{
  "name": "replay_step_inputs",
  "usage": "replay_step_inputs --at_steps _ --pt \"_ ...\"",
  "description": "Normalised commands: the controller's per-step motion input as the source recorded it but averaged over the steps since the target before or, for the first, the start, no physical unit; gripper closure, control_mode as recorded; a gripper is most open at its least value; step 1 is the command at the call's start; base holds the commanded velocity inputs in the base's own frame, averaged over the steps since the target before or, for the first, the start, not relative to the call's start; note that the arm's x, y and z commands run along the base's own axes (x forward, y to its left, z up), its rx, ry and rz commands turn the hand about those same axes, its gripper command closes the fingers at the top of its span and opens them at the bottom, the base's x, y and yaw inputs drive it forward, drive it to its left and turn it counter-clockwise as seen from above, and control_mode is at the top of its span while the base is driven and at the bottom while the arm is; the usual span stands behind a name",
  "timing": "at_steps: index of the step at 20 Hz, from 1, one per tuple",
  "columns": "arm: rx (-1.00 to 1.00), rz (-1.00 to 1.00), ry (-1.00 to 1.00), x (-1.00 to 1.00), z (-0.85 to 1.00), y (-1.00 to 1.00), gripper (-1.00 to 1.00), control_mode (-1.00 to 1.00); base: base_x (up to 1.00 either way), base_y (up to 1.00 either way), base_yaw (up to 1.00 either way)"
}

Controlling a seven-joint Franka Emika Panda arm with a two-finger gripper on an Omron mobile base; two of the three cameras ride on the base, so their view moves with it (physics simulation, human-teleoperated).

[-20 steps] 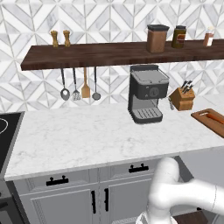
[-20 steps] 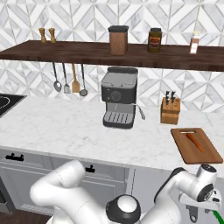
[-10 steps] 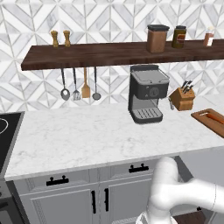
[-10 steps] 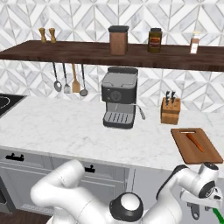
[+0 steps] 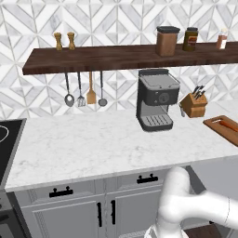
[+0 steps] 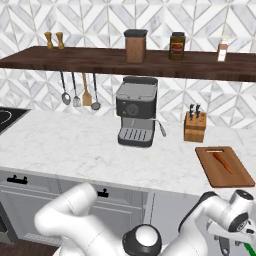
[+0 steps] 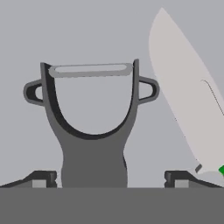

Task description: Place the appropriate cutting tool for cutting the carrot skin on the cutting board.

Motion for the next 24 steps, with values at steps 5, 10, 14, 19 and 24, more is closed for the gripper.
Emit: replay_step_inputs --at_steps 5,10,14,19,24 --pt "0.00 0.00 -0.05 0.00 -0.22 0.36 -1.00 -1.00 0.00 0.00 0.00" --pt "-0.01 0.00 0.00 0.00 -0.32 0.21 -1.00 -1.00 0.00 0.00 0.00" --pt "-0.01 0.00 0.00 -0.02 -0.33 0.01 1.00 -1.00 0.00 0.00 0.00" --pt "0.00 0.00 0.00 -0.17 -0.24 0.00 1.00 -1.00 0.00 0.00 0.00" --pt "0.00 0.00 0.00 -0.28 -0.09 0.00 1.00 -1.00 0.00 0.00 0.00"
